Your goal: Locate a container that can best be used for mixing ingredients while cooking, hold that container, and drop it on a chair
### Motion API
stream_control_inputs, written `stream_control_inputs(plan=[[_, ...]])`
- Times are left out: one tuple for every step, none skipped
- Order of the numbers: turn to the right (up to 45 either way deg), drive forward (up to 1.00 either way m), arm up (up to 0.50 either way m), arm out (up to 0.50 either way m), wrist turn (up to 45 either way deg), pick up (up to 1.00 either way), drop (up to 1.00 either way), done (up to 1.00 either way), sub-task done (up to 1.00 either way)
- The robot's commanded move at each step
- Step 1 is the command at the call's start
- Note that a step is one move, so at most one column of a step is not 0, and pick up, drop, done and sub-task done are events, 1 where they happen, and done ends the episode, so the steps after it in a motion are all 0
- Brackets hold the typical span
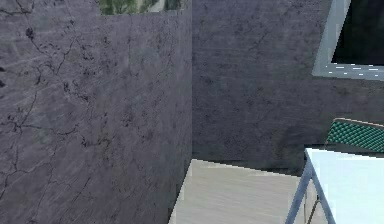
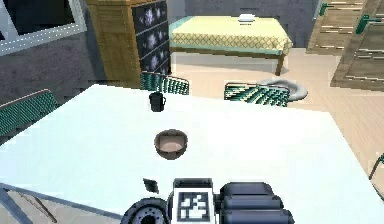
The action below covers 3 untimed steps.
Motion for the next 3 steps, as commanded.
stream_control_inputs(plan=[[0.0,0.0,0.0,0.34,0.0,0.0,0.0,0.0,0.0],[0.0,0.0,0.0,0.0,45.0,0.0,0.0,0.0,0.0],[0.0,0.0,0.0,0.0,45.0,0.0,0.0,0.0,0.0]])
